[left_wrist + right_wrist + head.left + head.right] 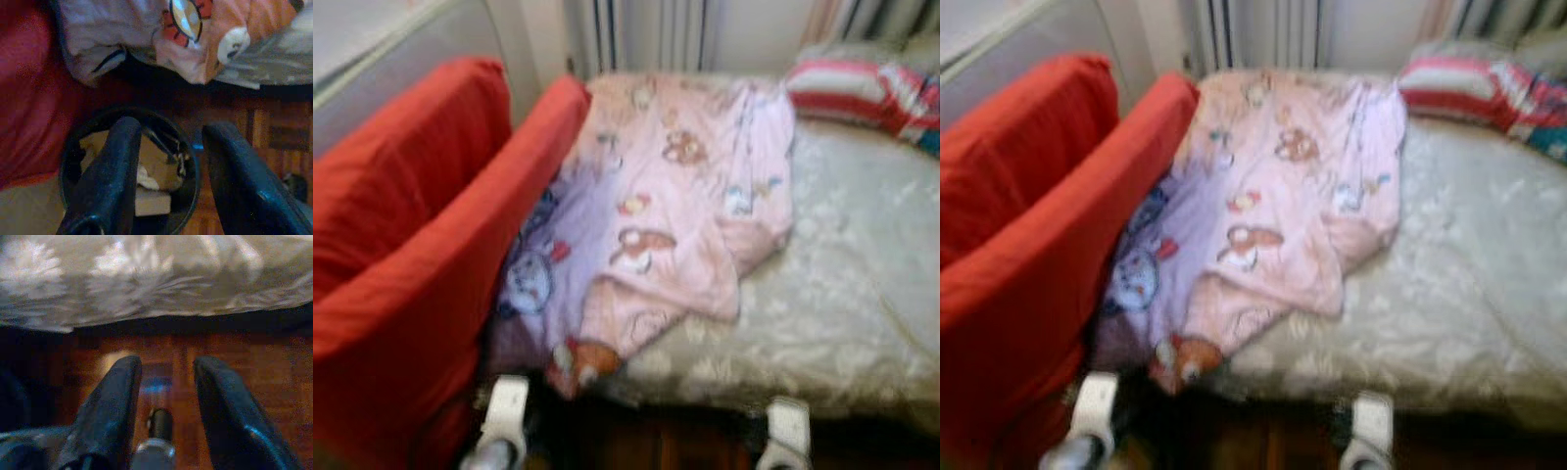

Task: Clean up the room

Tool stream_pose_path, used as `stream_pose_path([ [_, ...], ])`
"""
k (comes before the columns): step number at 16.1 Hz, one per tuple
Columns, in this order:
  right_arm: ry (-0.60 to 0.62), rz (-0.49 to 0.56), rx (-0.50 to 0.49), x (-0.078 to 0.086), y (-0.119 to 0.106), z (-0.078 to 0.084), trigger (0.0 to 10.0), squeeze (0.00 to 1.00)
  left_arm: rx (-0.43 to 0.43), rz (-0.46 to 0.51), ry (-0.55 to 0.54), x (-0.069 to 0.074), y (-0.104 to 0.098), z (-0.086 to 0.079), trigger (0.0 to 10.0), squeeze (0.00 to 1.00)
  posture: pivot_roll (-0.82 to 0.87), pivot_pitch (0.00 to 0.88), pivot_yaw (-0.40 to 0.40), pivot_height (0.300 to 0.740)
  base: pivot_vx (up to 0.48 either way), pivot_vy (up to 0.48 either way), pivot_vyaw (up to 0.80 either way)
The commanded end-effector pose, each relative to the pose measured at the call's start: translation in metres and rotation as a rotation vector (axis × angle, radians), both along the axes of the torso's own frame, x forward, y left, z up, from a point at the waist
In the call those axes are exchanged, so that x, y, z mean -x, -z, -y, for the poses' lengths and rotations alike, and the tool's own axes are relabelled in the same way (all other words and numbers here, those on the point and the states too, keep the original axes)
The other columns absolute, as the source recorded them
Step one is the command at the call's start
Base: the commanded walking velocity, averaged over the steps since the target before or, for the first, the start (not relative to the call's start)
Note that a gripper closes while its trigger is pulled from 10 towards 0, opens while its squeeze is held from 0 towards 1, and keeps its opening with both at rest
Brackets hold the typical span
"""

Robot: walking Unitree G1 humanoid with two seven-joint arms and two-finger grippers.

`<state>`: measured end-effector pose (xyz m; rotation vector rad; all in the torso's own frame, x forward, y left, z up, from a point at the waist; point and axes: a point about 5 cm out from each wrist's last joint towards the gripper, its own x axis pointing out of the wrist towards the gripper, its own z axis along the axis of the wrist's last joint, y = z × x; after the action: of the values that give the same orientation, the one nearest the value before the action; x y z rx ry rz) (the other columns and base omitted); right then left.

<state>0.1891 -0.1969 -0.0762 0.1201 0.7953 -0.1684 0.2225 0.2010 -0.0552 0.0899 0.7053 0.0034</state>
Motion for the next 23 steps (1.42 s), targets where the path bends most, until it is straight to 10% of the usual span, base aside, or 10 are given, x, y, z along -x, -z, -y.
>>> stream_pose_path([
  [1,-0.002,-0.018,-0.016,0.0044,0.0033,-0.0062,10.0,0.00,-0.018,-0.030,-0.004,0.0063,0.0031,-0.0074,10.0,0.00,0.07,0.092,0.055,0.740,0.000,0.000,0.00],
  [23,-0.071,-0.008,0.021,-0.0010,0.0002,-0.0051,10.0,0.00,0.003,-0.026,0.012,0.0048,0.0030,-0.0021,10.0,0.00,0.05,0.057,0.043,0.740,0.108,-0.073,0.04],
])
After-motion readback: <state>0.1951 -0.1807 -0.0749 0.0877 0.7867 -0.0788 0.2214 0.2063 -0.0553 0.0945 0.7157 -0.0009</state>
